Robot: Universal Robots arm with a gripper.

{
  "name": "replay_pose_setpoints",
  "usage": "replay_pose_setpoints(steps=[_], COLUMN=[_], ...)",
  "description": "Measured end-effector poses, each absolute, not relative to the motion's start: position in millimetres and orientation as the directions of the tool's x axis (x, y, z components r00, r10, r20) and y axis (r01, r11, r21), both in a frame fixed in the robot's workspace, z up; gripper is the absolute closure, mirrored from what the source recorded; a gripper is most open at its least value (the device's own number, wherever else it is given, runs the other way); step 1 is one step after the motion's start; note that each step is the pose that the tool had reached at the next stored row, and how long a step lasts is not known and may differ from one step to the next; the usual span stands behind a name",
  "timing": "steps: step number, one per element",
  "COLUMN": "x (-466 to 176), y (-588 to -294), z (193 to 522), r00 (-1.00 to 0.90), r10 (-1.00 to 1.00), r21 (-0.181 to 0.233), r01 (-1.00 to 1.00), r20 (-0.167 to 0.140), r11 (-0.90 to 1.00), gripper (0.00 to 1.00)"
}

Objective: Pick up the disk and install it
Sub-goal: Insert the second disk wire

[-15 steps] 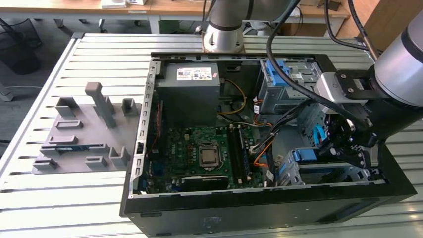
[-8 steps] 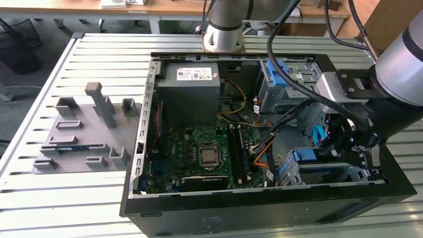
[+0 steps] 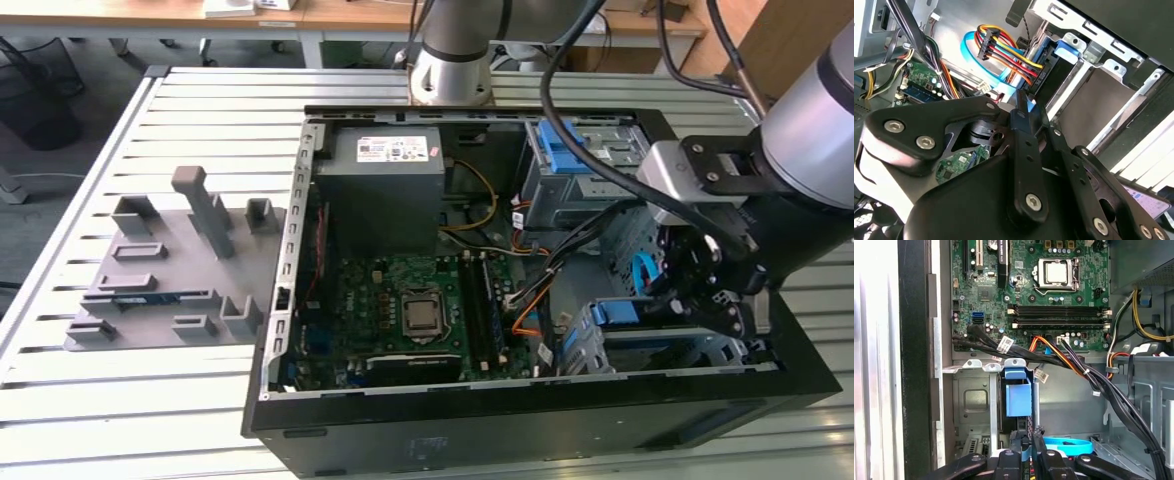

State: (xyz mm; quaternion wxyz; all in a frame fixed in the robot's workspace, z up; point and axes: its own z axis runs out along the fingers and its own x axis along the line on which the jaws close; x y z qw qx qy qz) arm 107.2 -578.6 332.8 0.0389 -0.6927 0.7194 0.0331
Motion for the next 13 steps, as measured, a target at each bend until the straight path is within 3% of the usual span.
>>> replay_pose_setpoints(steps=[13], x=[107.2], y=[-578.3], z=[345.7], r00=[-0.037], r10=[-0.994], r21=[-0.006], r01=[-0.999], r20=[-0.102], r11=[0.038], gripper=[0.78])
